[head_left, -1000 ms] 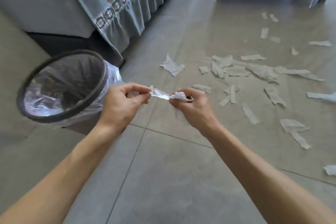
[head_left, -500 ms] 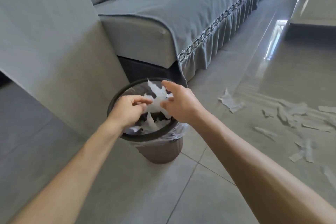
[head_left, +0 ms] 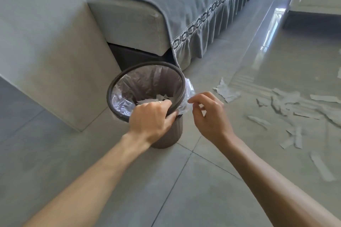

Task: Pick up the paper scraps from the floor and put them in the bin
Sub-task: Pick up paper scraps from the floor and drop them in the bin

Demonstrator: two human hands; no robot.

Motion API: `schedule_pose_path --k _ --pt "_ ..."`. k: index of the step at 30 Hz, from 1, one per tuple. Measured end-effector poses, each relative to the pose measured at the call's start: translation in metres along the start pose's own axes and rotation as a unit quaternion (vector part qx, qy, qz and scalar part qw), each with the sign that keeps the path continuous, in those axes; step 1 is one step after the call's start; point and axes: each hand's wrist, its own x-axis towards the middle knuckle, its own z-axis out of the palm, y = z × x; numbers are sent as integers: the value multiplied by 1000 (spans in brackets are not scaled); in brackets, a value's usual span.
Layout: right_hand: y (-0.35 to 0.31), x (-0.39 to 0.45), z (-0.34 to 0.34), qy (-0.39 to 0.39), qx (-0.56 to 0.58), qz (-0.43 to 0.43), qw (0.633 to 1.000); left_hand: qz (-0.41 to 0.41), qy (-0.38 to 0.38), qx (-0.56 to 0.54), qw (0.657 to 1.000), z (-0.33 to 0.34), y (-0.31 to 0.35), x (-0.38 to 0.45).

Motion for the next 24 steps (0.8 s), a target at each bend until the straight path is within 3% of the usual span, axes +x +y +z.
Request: schedule_pose_path --k 7,12,15,19,24 --pt "45 -16 -57 0 2 139 990 -18 7 -49 999 10 77 54" --pt "79 -36 -117 1 -2 220 975 105 144 -119 977 14 138 73" --pt "102 -53 -159 10 -7 255 967 102 28 -175 979 31 184 85" --pt "124 -67 -206 -18 -20 278 960 -33 -155 -217 963 70 207 112" --pt "150 -48 -221 -51 -43 297 952 -114 -239 -223 938 116 199 146"
